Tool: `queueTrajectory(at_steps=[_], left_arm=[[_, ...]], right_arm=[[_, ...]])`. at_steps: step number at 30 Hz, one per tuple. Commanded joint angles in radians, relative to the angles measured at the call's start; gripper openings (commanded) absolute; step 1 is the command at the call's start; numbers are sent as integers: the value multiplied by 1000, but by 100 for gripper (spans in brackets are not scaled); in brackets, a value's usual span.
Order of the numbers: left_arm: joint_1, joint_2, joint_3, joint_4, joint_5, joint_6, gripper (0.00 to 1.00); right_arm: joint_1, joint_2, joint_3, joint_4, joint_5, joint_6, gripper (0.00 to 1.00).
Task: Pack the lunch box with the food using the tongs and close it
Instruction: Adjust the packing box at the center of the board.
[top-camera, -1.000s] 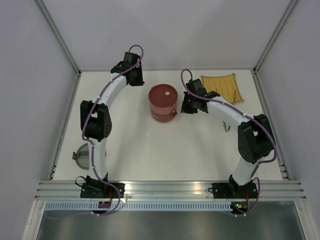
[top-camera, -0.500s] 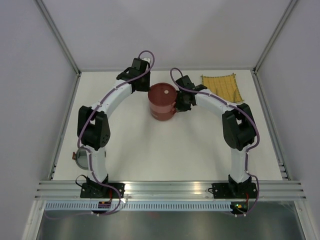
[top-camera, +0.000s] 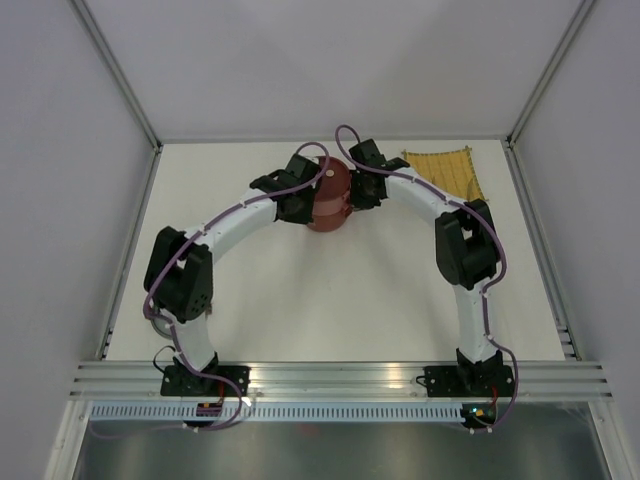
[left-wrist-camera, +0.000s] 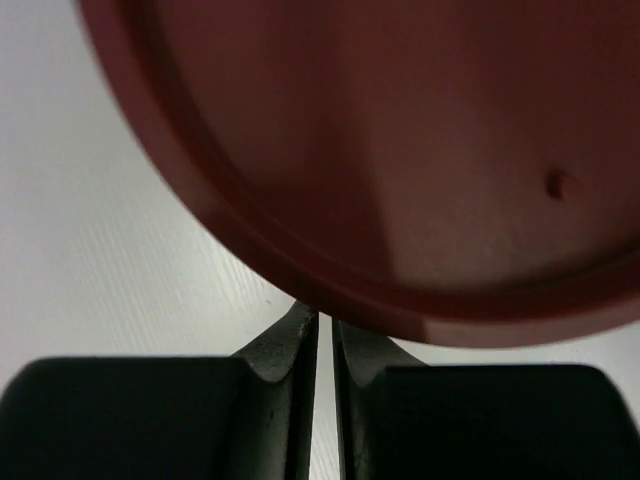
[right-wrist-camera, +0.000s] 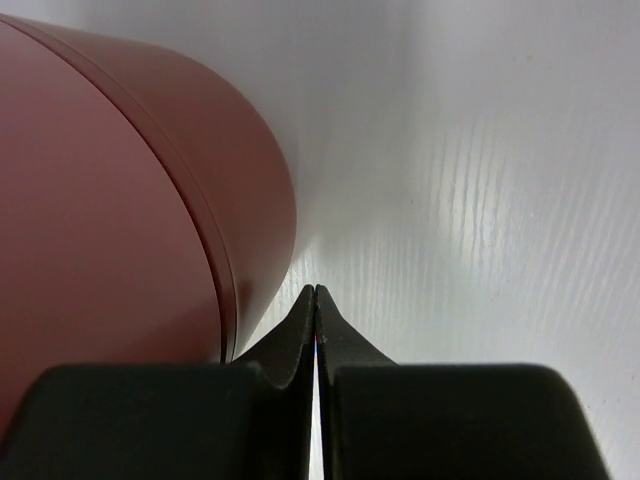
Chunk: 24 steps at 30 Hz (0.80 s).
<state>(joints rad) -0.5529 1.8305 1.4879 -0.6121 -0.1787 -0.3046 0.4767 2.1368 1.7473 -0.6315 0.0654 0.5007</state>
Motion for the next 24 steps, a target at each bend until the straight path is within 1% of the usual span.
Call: queueTrajectory(at_steps=[1,3,5,7,9,10,12,13,15,16,17,19,21,24], left_arm=[[-6,-69,6,-29,-48,-62,14],[27,-103,31,-66,-50,-62,14],[83,-134,70,-90,-28,-56,15],[138,-184,115,-92,17,-45,16],[168,-194,162,-90,76,-18,22],[185,-186,216,-90,99,-7,29],[189,-142,296,-80,119,33,35],[189,-122,323,-78,130,47,39],[189,-56,397,-65,174,83,41],[189,-36,420,-58,211,99,43],[189,-13,437,-49,250,110,43],[189,48,482,-31,266,140,43],[189,82,509,-9,268,160,43],[191,154,538,0,254,179,43]], right_arm=[[-24,14,70,-11,1,-48,0],[-50,-15,72,-30,-1,-53,0],[-88,-63,69,-62,2,-65,0],[-113,-101,57,-85,7,-79,1],[-122,-155,58,-102,8,-90,5],[-122,-188,61,-108,-2,-91,14],[-122,-219,64,-103,-50,-82,26],[-122,-238,70,-102,-61,-79,37],[-122,-248,99,-103,-119,-67,46],[-122,-249,116,-108,-124,-65,57],[-122,-247,133,-112,-124,-62,59],[-121,-235,179,-122,-136,-45,63],[-113,-229,202,-117,-147,-30,65],[-84,-206,211,-106,-144,-7,65]])
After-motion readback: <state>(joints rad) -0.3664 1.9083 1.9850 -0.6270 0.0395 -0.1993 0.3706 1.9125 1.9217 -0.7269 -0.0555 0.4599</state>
